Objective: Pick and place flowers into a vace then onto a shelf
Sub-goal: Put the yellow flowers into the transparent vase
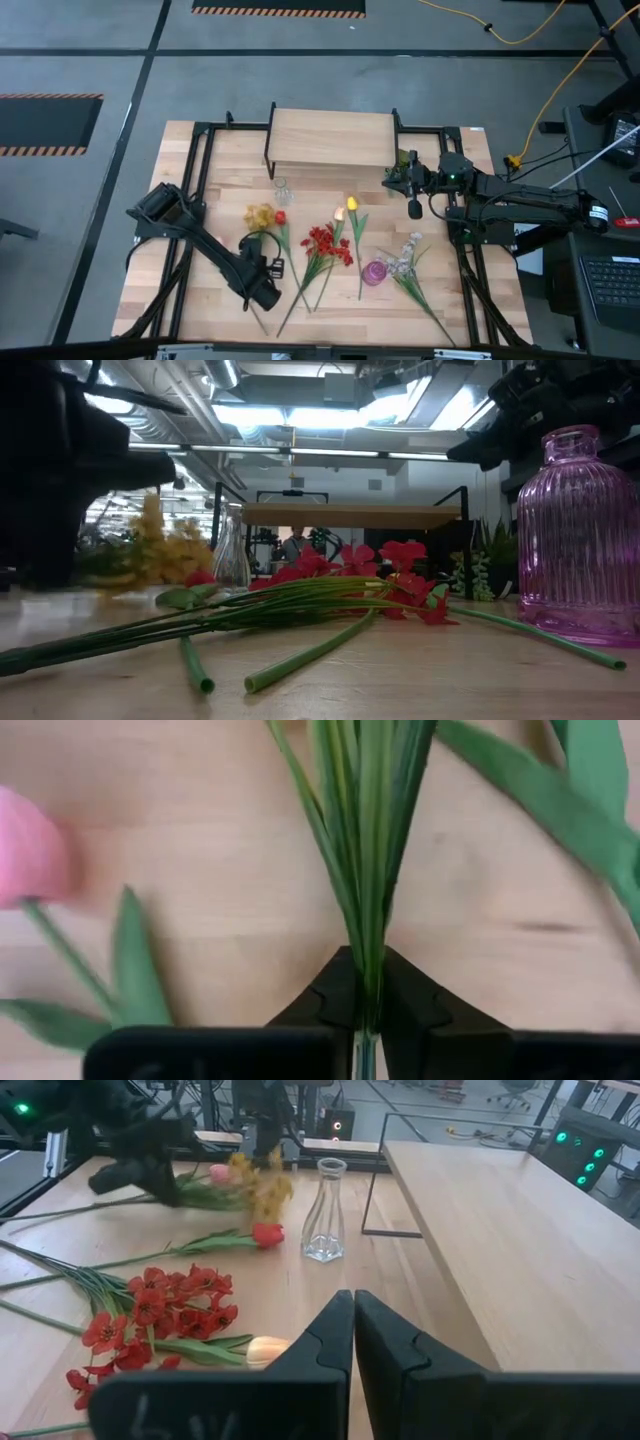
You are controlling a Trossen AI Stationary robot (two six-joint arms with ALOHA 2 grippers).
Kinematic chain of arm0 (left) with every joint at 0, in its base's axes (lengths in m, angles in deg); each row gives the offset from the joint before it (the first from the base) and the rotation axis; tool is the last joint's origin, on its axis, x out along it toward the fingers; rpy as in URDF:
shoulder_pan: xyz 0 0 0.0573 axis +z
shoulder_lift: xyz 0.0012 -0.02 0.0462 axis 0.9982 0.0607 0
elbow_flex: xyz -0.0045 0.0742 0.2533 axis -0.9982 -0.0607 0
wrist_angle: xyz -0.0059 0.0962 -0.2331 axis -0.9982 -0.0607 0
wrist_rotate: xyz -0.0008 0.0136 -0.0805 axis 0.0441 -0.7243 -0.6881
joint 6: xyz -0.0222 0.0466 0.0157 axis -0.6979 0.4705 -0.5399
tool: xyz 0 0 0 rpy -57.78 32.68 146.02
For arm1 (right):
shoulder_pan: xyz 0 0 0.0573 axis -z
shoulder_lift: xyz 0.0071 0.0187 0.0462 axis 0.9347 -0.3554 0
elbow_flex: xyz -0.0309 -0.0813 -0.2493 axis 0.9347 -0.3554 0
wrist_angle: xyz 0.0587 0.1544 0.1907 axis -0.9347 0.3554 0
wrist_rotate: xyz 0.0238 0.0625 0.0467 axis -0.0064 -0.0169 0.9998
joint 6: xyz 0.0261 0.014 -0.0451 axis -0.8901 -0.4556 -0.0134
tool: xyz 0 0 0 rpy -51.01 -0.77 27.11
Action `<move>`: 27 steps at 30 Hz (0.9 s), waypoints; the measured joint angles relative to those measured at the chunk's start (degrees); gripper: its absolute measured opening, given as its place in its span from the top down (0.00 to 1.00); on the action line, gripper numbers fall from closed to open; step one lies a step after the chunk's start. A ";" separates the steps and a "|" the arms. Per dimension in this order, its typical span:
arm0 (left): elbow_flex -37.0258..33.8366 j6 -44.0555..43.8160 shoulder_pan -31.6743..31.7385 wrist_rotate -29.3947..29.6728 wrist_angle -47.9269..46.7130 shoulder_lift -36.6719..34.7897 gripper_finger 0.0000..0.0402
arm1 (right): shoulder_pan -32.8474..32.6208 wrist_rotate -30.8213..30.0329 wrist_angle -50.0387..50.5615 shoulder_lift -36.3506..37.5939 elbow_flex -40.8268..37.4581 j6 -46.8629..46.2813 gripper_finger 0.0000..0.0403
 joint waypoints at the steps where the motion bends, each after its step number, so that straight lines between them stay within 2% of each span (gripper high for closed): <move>1: 0.00 -0.50 -0.05 0.27 -0.76 -0.32 0.95 | -0.01 -0.01 0.11 -0.01 0.00 -0.04 0.96; 5: 0.00 -0.92 -0.09 3.25 -2.85 -1.85 0.95 | -0.01 0.00 0.09 -0.01 0.00 -0.05 0.96; 9: 0.02 1.66 -0.31 8.91 -5.10 -3.79 0.95 | -0.02 0.00 0.07 0.00 0.00 -0.07 0.96; 17: 0.09 4.63 -2.86 20.69 -13.08 -12.77 0.95 | -0.02 -0.01 0.05 -0.02 0.00 -0.11 0.96; 22: 0.09 15.70 -3.12 28.42 -13.09 -17.72 0.95 | -0.02 -0.02 0.03 -0.01 0.00 -0.11 0.96; 27: 0.12 27.58 -1.90 31.39 -12.76 -22.35 0.96 | 0.00 -0.02 0.01 -0.02 0.00 -0.13 0.96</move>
